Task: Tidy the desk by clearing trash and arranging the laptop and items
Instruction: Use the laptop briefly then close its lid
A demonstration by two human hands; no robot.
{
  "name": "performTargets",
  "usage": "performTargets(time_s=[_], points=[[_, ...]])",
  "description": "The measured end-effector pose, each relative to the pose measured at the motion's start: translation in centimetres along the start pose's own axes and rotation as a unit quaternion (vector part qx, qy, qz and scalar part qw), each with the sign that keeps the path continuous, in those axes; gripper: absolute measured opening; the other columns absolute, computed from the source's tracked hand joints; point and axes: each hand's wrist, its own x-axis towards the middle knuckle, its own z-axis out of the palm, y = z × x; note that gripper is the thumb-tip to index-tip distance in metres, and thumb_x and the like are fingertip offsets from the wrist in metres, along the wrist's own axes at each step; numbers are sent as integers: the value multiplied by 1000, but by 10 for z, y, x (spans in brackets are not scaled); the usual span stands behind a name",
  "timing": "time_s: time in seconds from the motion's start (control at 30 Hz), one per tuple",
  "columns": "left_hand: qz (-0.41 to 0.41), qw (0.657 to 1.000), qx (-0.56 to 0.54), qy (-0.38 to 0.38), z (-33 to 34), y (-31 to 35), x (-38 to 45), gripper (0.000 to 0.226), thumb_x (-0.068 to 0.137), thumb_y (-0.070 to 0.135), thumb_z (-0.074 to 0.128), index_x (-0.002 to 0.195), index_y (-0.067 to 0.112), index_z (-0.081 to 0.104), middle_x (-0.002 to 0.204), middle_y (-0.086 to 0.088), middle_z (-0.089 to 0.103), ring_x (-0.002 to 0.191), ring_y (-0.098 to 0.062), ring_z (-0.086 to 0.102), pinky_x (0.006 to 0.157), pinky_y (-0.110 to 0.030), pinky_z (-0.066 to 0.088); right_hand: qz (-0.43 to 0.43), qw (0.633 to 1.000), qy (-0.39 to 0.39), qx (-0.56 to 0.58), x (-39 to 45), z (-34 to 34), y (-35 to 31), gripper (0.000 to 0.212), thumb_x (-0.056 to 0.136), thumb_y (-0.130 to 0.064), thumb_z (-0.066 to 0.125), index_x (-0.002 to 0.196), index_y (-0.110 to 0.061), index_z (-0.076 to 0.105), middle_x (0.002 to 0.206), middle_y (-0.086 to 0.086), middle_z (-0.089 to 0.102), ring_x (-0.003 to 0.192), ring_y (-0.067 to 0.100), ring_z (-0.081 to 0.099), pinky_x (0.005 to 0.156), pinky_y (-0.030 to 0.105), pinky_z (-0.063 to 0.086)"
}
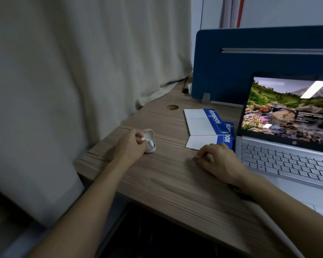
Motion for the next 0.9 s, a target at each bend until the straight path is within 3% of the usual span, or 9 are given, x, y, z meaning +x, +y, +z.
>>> performTargets(time_s=[0.17, 0.23, 0.33, 0.43, 0.53, 0.67, 0.8, 0.9], points=[[8, 998, -64, -10, -2, -4, 5, 36, 81, 28, 64, 117, 27, 57, 115, 5, 62, 103, -18, 59, 88, -32, 45, 6, 1000, -5, 6, 2, 0, -6, 23, 92, -39, 59, 112, -27, 64, 113, -5, 63, 114, 19, 45, 96, 47, 43], [-5, 993, -104, -49, -3, -1, 5, 29, 77, 35, 59, 106, 39, 62, 109, 10, 68, 101, -16, 63, 92, -39, 49, 6, 1000, -5, 9, 3, -1, -8, 23, 92, -39, 59, 112, -27, 63, 114, -6, 62, 115, 19, 45, 97, 47, 42], [-5, 991, -118, -55, -4, 0, 4, 15, 73, 41, 57, 87, 44, 62, 94, 15, 70, 93, -10, 65, 84, -36, 52, 4, 1000, -3, 9, 4, 0, -11, 23, 93, -38, 59, 112, -27, 64, 115, -6, 62, 116, 20, 44, 98, 48, 42], [15, 993, -108, -50, -7, -2, -3, 11, 74, 48, 59, 82, 41, 62, 88, 17, 69, 87, -7, 65, 67, -26, 47, 3, 1000, -2, 8, 5, 0, -11, 22, 93, -37, 59, 111, -26, 64, 115, -6, 62, 117, 20, 44, 98, 49, 42], [22, 993, -88, -69, -11, -6, -12, 19, 73, 53, 60, 87, 41, 63, 95, 15, 69, 91, -7, 64, 73, -30, 52, 1, 1000, -5, 10, 4, 1, -12, 21, 93, -38, 59, 110, -27, 64, 114, -6, 62, 117, 20, 44, 98, 49, 42], [41, 993, -69, -86, -11, -6, -17, 21, 77, 43, 69, 96, 41, 61, 107, 11, 66, 99, -8, 63, 83, -38, 53, -6, 1000, 5, 13, 0, 1, -10, 20, 92, -38, 59, 108, -29, 64, 113, -8, 63, 116, 19, 45, 96, 47, 43], [122, 991, -36, -36, -7, 12, -15, 26, 82, 28, 68, 105, 36, 60, 114, 9, 56, 110, -16, 52, 82, -31, 41, 5, 1000, 15, 5, -7, -10, -2, 20, 92, -40, 58, 109, -30, 63, 116, -8, 63, 117, 19, 45, 96, 44, 44], [173, 983, -52, -37, 7, 42, -17, 26, 83, 19, 69, 106, 29, 63, 111, 8, 58, 107, -14, 53, 84, -28, 42, 28, 999, 40, -1, -17, -25, 11, 19, 91, -38, 61, 107, -28, 65, 114, -6, 63, 115, 20, 46, 94, 46, 45]])
